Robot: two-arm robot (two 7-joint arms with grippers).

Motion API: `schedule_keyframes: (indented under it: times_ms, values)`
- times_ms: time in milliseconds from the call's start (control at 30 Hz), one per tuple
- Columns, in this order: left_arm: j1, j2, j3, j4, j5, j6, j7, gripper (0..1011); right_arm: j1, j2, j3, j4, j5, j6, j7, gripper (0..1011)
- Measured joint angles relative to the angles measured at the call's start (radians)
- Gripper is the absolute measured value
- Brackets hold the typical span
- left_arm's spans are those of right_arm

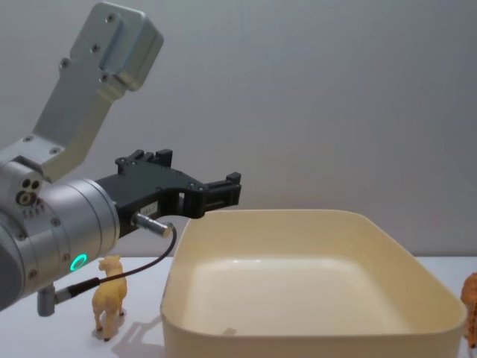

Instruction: Pick up the toy alternately with two hands and place it into the central storage box.

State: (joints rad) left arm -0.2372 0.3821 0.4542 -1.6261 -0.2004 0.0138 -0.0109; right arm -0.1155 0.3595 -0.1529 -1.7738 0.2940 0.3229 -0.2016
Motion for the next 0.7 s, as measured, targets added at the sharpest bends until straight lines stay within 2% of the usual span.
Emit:
schedule_keyframes:
  times_ms: [67, 200, 367, 400, 467, 500, 533, 567, 700]
  values:
    - [0.0, 0.0, 0.0, 0.0, 0.0, 0.0, 0.0, 1001, 0.002, -0.002, 0.0, 0.006, -0.001, 0.003, 0.0, 994]
    - [0.0, 0.0, 0.0, 0.0, 0.0, 0.0, 0.0, 1001, 0.004, -0.005, 0.001, 0.013, -0.002, 0.007, 0.001, 910]
    - [0.0, 0.0, 0.0, 0.0, 0.0, 0.0, 0.0, 1001, 0.007, -0.008, 0.002, 0.02, -0.003, 0.011, 0.002, 782]
    - [0.0, 0.0, 0.0, 0.0, 0.0, 0.0, 0.0, 1001, 0.007, -0.008, 0.002, 0.022, -0.003, 0.012, 0.002, 731]
    - [0.0, 0.0, 0.0, 0.0, 0.0, 0.0, 0.0, 1001, 0.008, -0.009, 0.002, 0.023, -0.004, 0.012, 0.002, 706]
    - [0.0, 0.0, 0.0, 0.0, 0.0, 0.0, 0.0, 1001, 0.008, -0.009, 0.003, 0.024, -0.004, 0.012, 0.002, 645]
    - [0.0, 0.0, 0.0, 0.0, 0.0, 0.0, 0.0, 1001, 0.008, -0.009, 0.003, 0.025, -0.004, 0.013, 0.002, 645]
    - [0.0, 0.0, 0.0, 0.0, 0.0, 0.0, 0.0, 1001, 0.008, -0.01, 0.003, 0.025, -0.004, 0.013, 0.003, 589]
    - [0.0, 0.0, 0.0, 0.0, 0.0, 0.0, 0.0, 1001, 0.008, -0.011, 0.003, 0.026, -0.007, 0.011, 0.007, 477]
